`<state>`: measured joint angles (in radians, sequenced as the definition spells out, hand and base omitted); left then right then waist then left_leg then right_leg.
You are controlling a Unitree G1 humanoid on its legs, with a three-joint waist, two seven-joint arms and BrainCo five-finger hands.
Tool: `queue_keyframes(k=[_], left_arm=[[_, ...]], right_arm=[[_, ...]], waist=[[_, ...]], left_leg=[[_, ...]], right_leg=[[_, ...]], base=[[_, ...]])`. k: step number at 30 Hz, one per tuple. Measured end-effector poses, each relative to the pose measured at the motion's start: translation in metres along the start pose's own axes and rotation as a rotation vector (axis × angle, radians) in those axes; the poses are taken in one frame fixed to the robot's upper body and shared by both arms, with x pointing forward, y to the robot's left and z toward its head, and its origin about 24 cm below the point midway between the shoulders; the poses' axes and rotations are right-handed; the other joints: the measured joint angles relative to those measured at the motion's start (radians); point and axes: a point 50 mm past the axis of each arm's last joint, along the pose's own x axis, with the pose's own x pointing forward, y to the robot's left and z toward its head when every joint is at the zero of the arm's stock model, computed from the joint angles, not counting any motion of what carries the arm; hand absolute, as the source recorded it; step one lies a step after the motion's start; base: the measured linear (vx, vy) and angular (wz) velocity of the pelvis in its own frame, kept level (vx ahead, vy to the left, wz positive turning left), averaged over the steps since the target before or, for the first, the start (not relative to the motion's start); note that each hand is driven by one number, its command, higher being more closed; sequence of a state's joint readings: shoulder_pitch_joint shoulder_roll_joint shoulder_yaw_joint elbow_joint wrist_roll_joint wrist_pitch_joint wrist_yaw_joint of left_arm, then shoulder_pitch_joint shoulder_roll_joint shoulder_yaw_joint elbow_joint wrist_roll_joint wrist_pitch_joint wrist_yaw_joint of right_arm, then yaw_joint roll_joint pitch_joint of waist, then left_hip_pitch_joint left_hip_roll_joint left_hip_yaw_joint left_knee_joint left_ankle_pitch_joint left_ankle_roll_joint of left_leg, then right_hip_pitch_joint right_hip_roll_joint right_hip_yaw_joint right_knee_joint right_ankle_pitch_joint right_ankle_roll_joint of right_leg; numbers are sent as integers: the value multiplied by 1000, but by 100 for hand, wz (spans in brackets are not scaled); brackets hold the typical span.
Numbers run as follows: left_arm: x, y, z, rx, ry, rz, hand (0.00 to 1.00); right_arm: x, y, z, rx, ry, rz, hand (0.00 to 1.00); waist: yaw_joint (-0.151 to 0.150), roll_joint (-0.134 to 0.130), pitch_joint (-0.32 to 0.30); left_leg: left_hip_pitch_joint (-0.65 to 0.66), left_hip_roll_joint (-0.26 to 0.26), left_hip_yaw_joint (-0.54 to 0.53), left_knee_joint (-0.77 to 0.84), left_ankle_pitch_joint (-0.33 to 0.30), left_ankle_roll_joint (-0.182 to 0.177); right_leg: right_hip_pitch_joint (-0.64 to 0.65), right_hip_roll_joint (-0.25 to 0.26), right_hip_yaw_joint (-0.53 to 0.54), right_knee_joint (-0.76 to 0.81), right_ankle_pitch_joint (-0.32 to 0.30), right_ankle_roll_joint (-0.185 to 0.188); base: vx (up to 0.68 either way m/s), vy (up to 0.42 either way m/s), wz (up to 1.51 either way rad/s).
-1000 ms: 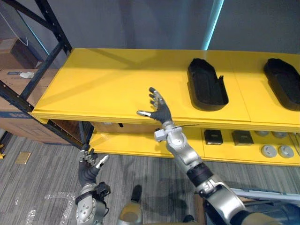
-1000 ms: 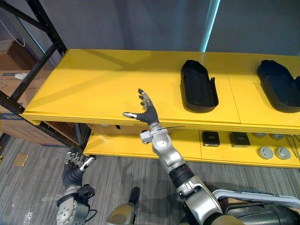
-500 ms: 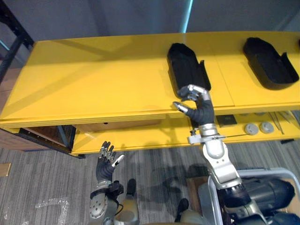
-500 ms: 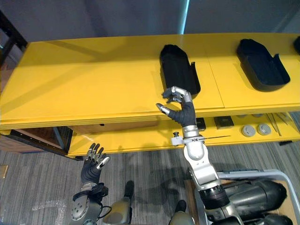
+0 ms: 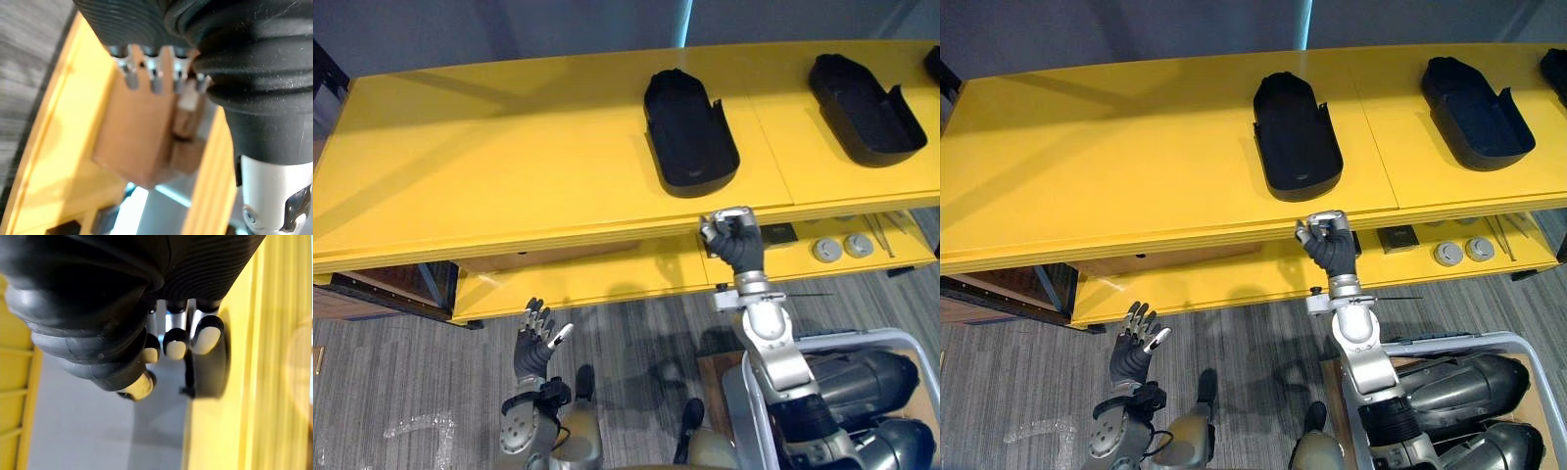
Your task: Walk over and take plastic housings, then place them on the shelf
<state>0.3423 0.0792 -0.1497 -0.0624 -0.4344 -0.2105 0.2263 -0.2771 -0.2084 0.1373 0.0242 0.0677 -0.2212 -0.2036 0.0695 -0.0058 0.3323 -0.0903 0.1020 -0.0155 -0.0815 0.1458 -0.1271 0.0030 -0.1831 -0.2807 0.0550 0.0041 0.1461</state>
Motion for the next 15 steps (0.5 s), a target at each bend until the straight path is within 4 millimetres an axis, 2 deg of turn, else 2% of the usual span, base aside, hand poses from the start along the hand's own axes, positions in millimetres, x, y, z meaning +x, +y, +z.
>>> queue_keyframes(k=[7, 11, 15], left_arm=[[0, -6, 3, -16, -13, -12, 0], [1, -5, 3, -47, -11, -5, 0], [1, -6, 3, -56, -12, -9, 0]], right_arm=[[30, 3, 8, -4, -42, -30, 100], [47, -9, 8, -12, -38, -85, 100], [55, -14, 9, -4, -32, -73, 100]], waist=[[1, 21, 33], [6, 36, 66], [8, 45, 72]], left_leg=[[-8, -11, -14, 0, 5, 4], [-16, -14, -31, 0, 14, 5], [-18, -21, -36, 0, 16, 7]], right_leg=[[0, -11, -17, 5, -1, 0], [-1, -12, -28, 11, -1, 0], [-1, -20, -37, 16, -3, 3]], base=[[-15, -1, 8], [-32, -11, 9], [-12, -10, 4]])
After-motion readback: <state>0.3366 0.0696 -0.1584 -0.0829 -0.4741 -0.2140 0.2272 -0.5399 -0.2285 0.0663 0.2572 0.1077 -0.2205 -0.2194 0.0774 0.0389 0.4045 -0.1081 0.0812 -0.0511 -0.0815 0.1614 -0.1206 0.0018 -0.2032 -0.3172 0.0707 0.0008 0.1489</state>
